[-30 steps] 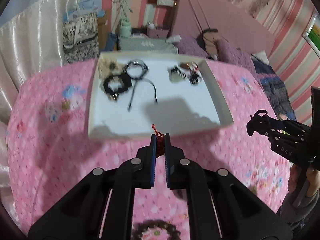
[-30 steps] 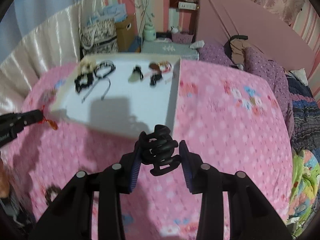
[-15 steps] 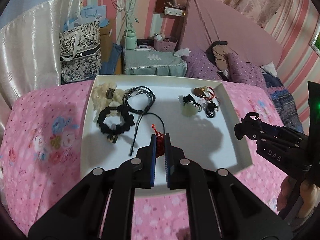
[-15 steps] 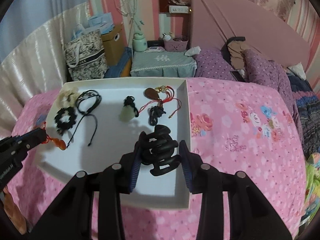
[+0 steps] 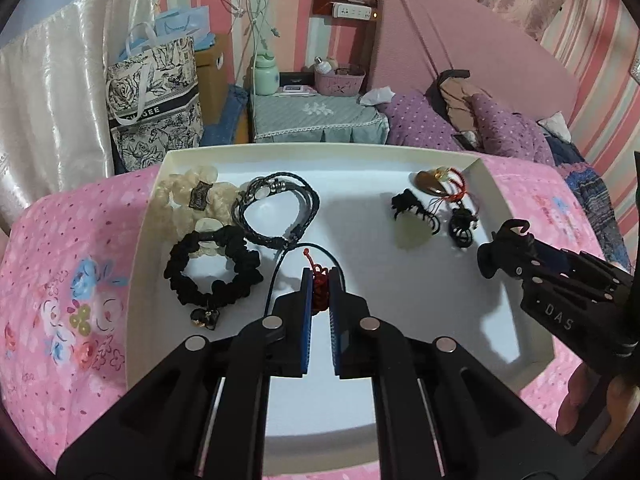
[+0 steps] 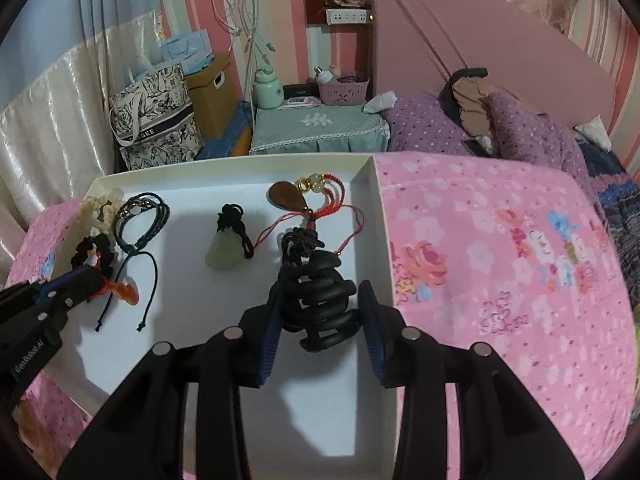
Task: Organize jewelry
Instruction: 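Carry the gourd pendant into the tray with the left gripper while the right places the claw clip, then withdraw both open grippers toward the wooden bead bracelet and the wristwatch, then grasp the wooden bead bracelet with the left gripper while the right grasps the wristwatch band, then lower the bead bracelet into the tray with the left gripper while the right places the wristwatch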
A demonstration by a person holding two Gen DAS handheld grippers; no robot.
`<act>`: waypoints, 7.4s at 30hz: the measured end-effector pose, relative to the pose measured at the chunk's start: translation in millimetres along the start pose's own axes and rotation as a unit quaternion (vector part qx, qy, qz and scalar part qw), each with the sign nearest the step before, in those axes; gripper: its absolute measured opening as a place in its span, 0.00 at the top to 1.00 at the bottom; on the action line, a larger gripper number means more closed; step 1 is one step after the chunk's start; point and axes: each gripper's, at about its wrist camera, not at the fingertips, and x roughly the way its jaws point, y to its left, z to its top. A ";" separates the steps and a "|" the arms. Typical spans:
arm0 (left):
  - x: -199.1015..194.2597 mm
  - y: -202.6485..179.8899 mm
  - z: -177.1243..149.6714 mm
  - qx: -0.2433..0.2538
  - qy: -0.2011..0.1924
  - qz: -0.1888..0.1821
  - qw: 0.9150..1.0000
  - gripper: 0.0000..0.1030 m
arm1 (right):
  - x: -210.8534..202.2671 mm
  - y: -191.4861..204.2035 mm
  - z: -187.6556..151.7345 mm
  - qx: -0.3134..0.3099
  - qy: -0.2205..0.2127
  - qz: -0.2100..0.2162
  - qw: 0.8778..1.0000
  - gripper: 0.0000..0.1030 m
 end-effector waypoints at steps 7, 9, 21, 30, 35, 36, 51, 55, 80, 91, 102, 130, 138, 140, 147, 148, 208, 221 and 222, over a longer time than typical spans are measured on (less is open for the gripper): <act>6.3 2.3 1.4 0.001 -0.009 0.003 1.000 0.94 | 8.6 -2.7 -2.6 0.009 -0.011 0.002 1.000 0.63; 8.3 1.5 0.5 0.003 -0.011 0.006 1.000 0.94 | 11.0 -3.2 -3.1 0.012 -0.017 0.007 1.000 0.63; 26.9 8.2 -3.2 -0.006 0.002 0.031 1.000 0.94 | 16.3 -1.5 -2.2 0.015 -0.043 0.004 0.999 0.63; 33.6 13.4 -4.8 -0.009 -0.003 0.054 0.999 0.94 | 16.9 9.3 -6.8 -0.006 -0.066 -0.018 0.998 0.63; 34.9 14.3 -5.1 -0.007 -0.006 0.061 0.998 0.94 | 17.0 15.1 -8.0 -0.020 -0.073 -0.026 0.997 0.63; 35.8 14.7 -5.3 -0.007 -0.007 0.064 0.998 0.94 | 17.0 15.1 -8.0 -0.022 -0.074 -0.027 0.997 0.63; 40.0 20.1 -8.0 -0.009 -0.008 0.074 0.997 0.76 | 24.1 13.2 -11.8 -0.020 -0.052 -0.021 0.998 0.57; 27.7 16.2 -10.7 -0.002 -0.031 0.064 0.997 0.53 | 14.4 14.3 -12.6 -0.024 -0.071 -0.026 0.997 0.26; -115.9 21.1 -98.4 0.020 -0.069 0.095 0.993 0.03 | -110.2 -37.7 -81.3 0.037 -0.138 -0.033 0.989 0.11; -148.2 27.5 -158.1 -0.011 -0.066 0.058 0.996 0.03 | -148.7 -22.6 -128.3 -0.008 -0.149 -0.031 0.988 0.02; -171.3 39.1 -192.3 -0.028 -0.035 0.051 0.998 0.03 | -151.6 -30.2 -161.9 -0.009 -0.102 -0.056 0.993 0.02; -189.5 37.9 -205.6 -0.015 0.021 0.043 0.999 0.03 | -173.3 -13.4 -150.6 -0.065 0.024 -0.018 0.997 0.02; -173.8 36.4 -216.0 -0.009 0.057 0.037 0.998 0.03 | -146.9 2.8 -153.4 -0.098 0.062 -0.019 0.993 0.02; -168.8 37.0 -219.7 -0.010 0.066 0.031 0.997 0.03 | -140.6 6.4 -154.2 -0.105 0.074 -0.017 0.992 0.02; -148.1 35.0 -231.8 -0.001 0.113 0.014 0.994 0.18 | -117.5 28.0 -159.7 -0.136 0.117 -0.006 0.984 0.13; -144.7 35.4 -233.5 -0.003 0.121 0.009 0.993 0.22 | -113.7 30.1 -160.3 -0.137 0.124 -0.003 0.983 0.16; -174.8 6.7 -232.1 0.049 0.053 -0.001 0.997 0.83 | -113.0 38.8 -171.5 -0.125 0.112 0.049 0.985 0.92; -199.2 -11.4 -193.8 0.077 0.001 0.020 0.997 0.83 | -126.7 23.7 -143.4 -0.092 0.073 0.052 0.992 0.92; -202.1 -9.8 -186.9 0.075 -0.006 0.022 0.997 0.83 | -127.8 22.8 -139.2 -0.088 0.069 0.052 0.992 0.92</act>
